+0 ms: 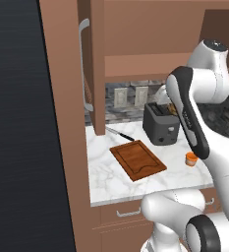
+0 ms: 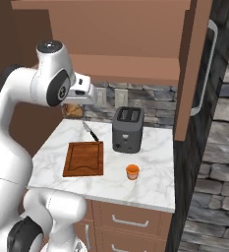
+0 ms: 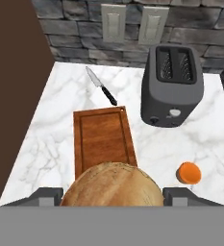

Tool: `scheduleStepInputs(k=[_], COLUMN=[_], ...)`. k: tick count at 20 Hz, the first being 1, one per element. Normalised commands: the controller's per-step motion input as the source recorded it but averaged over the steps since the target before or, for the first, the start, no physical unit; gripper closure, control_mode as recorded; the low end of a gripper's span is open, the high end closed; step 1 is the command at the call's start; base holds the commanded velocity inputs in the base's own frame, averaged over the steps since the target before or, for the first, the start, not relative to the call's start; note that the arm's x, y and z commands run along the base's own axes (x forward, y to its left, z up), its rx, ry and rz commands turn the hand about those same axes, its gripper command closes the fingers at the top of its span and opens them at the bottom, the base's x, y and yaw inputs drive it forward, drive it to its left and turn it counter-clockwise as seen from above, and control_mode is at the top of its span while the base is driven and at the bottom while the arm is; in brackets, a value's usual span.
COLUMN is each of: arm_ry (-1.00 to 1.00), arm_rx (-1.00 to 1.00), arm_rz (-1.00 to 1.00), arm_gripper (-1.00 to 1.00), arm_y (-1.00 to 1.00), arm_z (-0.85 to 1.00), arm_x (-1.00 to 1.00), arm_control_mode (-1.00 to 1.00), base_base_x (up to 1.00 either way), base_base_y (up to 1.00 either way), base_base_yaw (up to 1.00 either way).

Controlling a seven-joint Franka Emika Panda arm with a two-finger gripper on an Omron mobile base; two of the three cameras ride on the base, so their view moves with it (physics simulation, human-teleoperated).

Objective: Pick the bread, place it on the cutting board, pick the jam, place it on the counter, and close the cabinet.

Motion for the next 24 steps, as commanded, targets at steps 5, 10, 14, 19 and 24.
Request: scheduleStepInputs(k=[5,10,14,19,24], arm_ry=[0.00,0.00,0.00,0.00,0.00], arm_rx=[0.00,0.00,0.00,0.00,0.00], arm_rz=[0.02,0.00,0.00,0.00,0.00], arm_gripper=[1.00,1.00,1.00,1.00,1.00], arm_y=[0.08,0.21,0.11,0.07,0.04], arm_z=[-0.35,-0.29,-0.29,-0.23,-0.24], arm_x=[0.01,0.18,0.17,0.23,0.18], arm_control_mode=[-1.00,-1.00,-1.00,-1.00,-1.00], base_base_x=[0.00,0.00,0.00,0.00,0.00], base_base_y=[0.00,0.00,0.00,0.00,0.00], base_base_yaw=[0.00,0.00,0.00,0.00,0.00])
